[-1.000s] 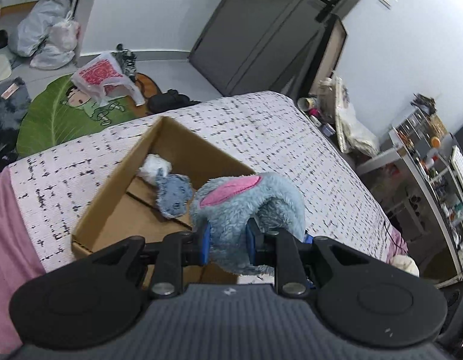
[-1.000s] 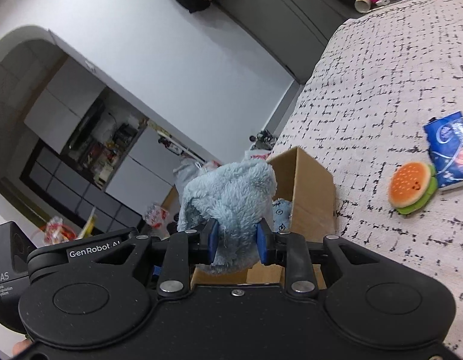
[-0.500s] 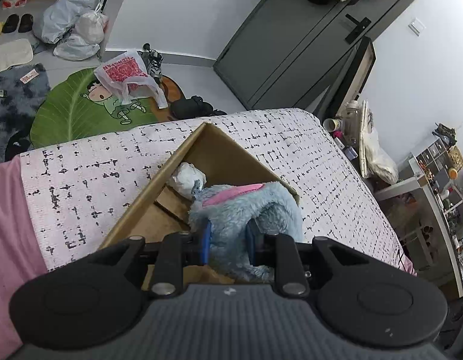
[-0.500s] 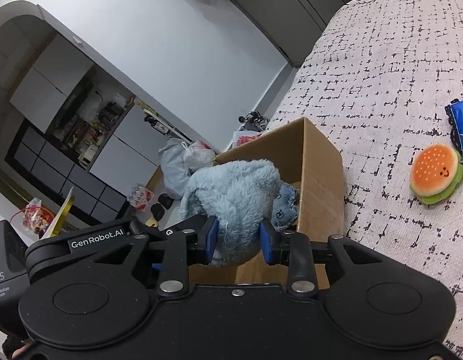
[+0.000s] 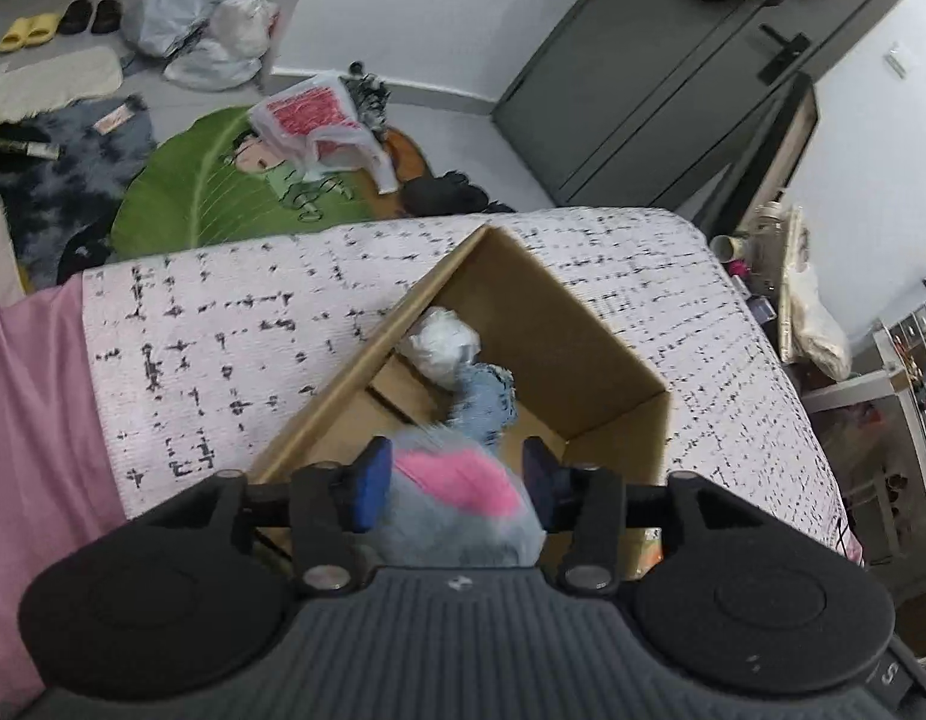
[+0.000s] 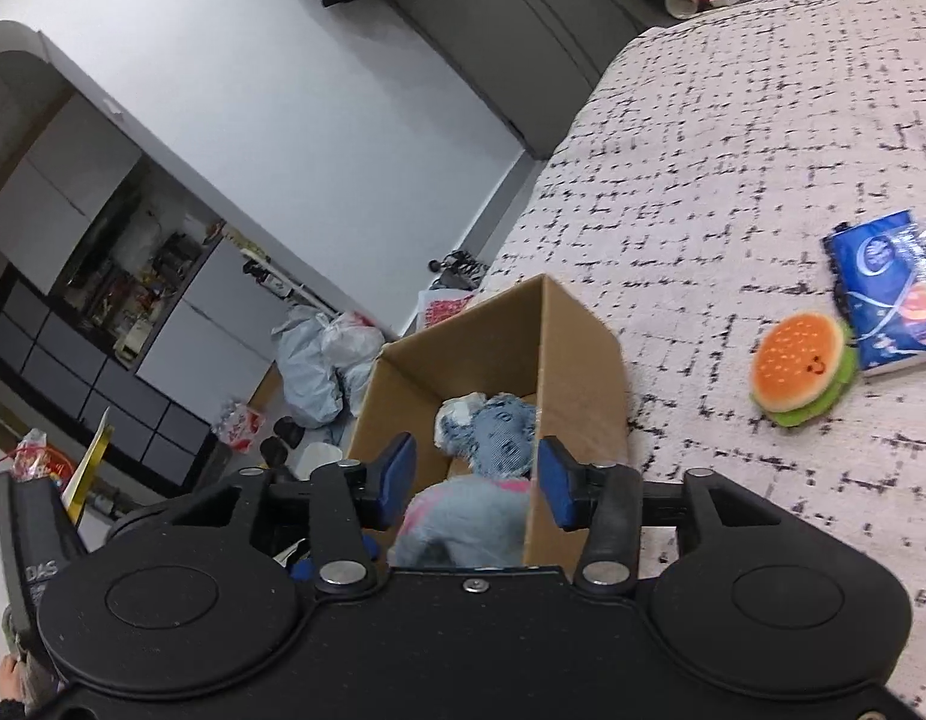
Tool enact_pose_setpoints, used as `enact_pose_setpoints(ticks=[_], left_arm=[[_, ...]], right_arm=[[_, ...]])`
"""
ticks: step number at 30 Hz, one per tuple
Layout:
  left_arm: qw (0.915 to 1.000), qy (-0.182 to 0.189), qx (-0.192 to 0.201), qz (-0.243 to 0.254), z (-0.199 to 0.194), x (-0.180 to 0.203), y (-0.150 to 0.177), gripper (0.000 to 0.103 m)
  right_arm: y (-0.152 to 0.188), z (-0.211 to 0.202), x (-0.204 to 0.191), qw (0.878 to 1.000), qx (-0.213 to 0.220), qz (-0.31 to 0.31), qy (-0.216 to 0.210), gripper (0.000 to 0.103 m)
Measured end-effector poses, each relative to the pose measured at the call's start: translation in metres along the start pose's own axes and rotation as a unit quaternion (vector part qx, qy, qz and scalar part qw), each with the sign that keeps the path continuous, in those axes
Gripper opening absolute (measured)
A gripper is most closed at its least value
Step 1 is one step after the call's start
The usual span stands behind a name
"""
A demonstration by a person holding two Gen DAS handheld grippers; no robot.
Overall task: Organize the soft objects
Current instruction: 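Open both grippers to drop the grey plush into the box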
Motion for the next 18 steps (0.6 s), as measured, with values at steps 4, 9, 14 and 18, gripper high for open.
enact_pose_setpoints(ticks=[4,9,14,18], left_arm=[[0.9998,-0.001,0.002,0.022,-0.008,0.009,0.001,0.066],[0.999,0.003,0.014,0.042,-0.02,0.019,-0.003,0.072],[0.9975,0.006,0.026,0.065,-0.032,0.034,-0.007,0.076],[0.9959,0.003,0.036,0.083,-0.039,0.046,-0.006,0.083]], right_arm=[[-0.009,-0.008,0.003,1.0,0.006,0.004,0.009,0.059],[-0.023,-0.022,0.009,0.999,0.015,-0.001,0.035,0.081],[-0.037,-0.035,0.019,0.998,0.018,-0.001,0.062,0.084],[-0.048,-0.047,0.029,0.996,0.029,-0.006,0.083,0.095]])
Point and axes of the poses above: each gripper's, at about its wrist camera, not at the fingertips, and z roughly the way its jaws point, x to its right, y to its underside, the point moved 8 cm from there along z, roughly the way its jaws point, and after that the axes turned 15 degrees about x, right-handed, at the moved point
